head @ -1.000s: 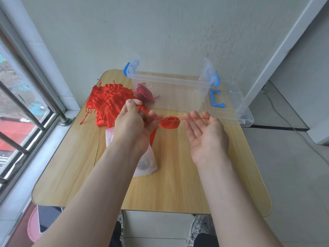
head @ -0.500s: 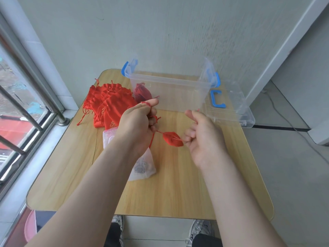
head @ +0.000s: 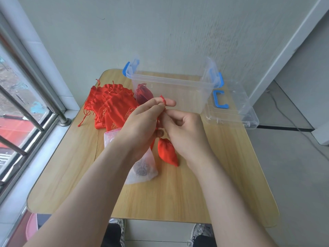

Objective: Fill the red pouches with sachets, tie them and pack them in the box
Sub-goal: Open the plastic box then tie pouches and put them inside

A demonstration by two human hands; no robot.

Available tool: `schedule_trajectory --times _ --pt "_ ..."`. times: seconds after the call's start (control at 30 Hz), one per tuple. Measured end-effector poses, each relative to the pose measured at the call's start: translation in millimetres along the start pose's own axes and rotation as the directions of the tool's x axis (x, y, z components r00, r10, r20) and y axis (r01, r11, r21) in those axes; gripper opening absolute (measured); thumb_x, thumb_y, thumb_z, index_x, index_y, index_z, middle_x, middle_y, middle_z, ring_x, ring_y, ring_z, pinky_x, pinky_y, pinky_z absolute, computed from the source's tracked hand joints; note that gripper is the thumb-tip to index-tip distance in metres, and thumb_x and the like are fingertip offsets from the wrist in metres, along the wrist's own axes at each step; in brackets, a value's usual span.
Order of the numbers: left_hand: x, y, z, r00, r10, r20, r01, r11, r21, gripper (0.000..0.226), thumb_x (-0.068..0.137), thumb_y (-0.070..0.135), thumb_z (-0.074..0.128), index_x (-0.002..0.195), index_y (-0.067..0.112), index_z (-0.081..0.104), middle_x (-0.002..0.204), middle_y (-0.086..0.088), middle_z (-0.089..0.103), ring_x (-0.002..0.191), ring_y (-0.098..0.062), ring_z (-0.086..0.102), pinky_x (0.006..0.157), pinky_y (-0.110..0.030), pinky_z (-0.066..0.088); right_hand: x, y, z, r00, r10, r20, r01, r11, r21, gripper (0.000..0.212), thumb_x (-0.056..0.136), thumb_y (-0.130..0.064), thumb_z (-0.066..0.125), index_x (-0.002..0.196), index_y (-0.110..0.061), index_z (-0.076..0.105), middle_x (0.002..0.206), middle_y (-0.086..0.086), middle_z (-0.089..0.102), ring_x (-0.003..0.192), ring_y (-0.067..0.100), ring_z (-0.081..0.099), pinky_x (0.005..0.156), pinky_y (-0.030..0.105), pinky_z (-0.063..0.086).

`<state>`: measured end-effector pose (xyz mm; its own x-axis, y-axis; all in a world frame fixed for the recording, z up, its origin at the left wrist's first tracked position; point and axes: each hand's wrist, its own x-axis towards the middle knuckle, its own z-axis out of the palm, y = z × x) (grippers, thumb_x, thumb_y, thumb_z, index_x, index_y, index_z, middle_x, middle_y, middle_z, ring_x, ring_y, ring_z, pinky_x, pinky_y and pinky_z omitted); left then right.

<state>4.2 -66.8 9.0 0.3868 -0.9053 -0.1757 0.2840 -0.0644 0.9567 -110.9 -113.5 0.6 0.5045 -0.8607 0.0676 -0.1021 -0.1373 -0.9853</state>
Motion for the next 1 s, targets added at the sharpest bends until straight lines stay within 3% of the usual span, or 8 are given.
schedule_trajectory --times 0.17,0.23,0.37,0.53,0.7,0.8,0.9,1.0 --pt "2.5 1.6 -2.2 0.999 -0.009 0.033 0.011 0.998 -0.07 0.028 0.111 0.015 0.051 0.12 0.009 0.077 0.093 -0.008 0.062 0.075 -0.021 0.048 0.074 -0.033 0.04 2.6 -3.2 -8.4 0.994 0.022 -0.105 -0.011 0.995 0.101 0.026 0.107 -0.014 0.063 0.091 -0.003 0.08 0.049 -0.016 0.054 0.046 0.001 0.046 0.052 0.013 0.038" --pt "3.0 2.1 -1.3 0.998 -0.031 0.062 0.034 0.998 -0.047 0.024 0.107 0.014 0.057 0.112 0.003 0.078 0.086 -0.002 0.066 0.075 -0.016 0.051 0.074 -0.03 0.043 5.2 -2.3 -11.3 0.986 0.052 -0.161 -0.031 0.991 0.129 0.025 0.106 -0.015 0.064 0.089 -0.009 0.081 0.05 -0.018 0.053 0.049 0.001 0.048 0.058 0.016 0.038" --pt "3.5 -2.2 -5.0 0.999 -0.023 0.048 0.019 0.997 0.08 0.017 0.096 0.011 0.075 0.103 -0.003 0.081 0.087 -0.011 0.064 0.079 -0.017 0.056 0.081 -0.032 0.049 8.5 2.0 -14.3 0.964 0.104 -0.244 -0.054 0.977 0.205 0.023 0.103 -0.018 0.068 0.086 -0.014 0.082 0.054 -0.016 0.051 0.053 0.004 0.043 0.062 0.025 0.038" --pt "4.7 -8.2 -7.3 0.998 -0.063 0.011 0.062 0.992 0.106 0.018 0.096 0.009 0.075 0.1 -0.009 0.078 0.084 -0.016 0.069 0.08 -0.022 0.062 0.09 -0.035 0.057 11.3 3.7 -17.0 0.933 0.151 -0.325 -0.073 0.968 0.241 0.021 0.104 -0.022 0.068 0.094 -0.01 0.083 0.055 -0.016 0.055 0.058 0.007 0.049 0.068 0.033 0.044" --pt "7.2 -7.3 -6.9 0.996 -0.066 -0.067 0.072 0.994 0.086 0.016 0.097 0.005 0.073 0.097 -0.01 0.078 0.089 -0.018 0.073 0.076 -0.02 0.063 0.077 -0.025 0.058 11.6 3.6 -26.4 0.878 0.237 -0.416 -0.143 0.959 0.245 0.025 0.103 -0.032 0.068 0.087 -0.022 0.084 0.055 -0.02 0.061 0.066 0.006 0.055 0.075 0.027 0.048" --pt "5.1 -5.5 -8.8 0.998 -0.07 -0.009 0.07 0.973 0.219 0.018 0.095 0.009 0.075 0.094 -0.008 0.08 0.083 -0.017 0.071 0.076 -0.025 0.06 0.08 -0.034 0.055 14.5 1.5 -31.7 0.91 0.228 -0.346 -0.133 0.951 0.278 0.028 0.104 -0.033 0.068 0.09 -0.014 0.084 0.054 -0.019 0.05 0.063 0.007 0.043 0.069 0.026 0.037" --pt "-1.1 -1.1 -8.5 0.99 -0.088 0.111 0.045 0.939 0.341 0.018 0.093 0.011 0.077 0.092 -0.007 0.08 0.079 -0.016 0.068 0.075 -0.024 0.06 0.081 -0.035 0.055 15.7 -0.1 -34.1 0.947 0.205 -0.247 -0.116 0.937 0.331 0.033 0.105 -0.028 0.067 0.091 -0.001 0.079 0.063 -0.008 0.055 0.056 0.012 0.037 0.054 0.025 0.032" --pt "-5.0 2.1 -8.4 0.98 -0.107 0.167 0.025 0.902 0.43 0.018 0.089 0.016 0.081 0.091 -0.001 0.082 0.078 -0.014 0.07 0.075 -0.022 0.063 0.084 -0.038 0.056 14.6 0.1 -37.0 0.96 0.198 -0.196 -0.131 0.941 0.312 0.031 0.103 -0.025 0.068 0.076 -0.017 0.082 0.076 0.003 0.061 0.052 0.01 0.04 0.047 0.021 0.031"
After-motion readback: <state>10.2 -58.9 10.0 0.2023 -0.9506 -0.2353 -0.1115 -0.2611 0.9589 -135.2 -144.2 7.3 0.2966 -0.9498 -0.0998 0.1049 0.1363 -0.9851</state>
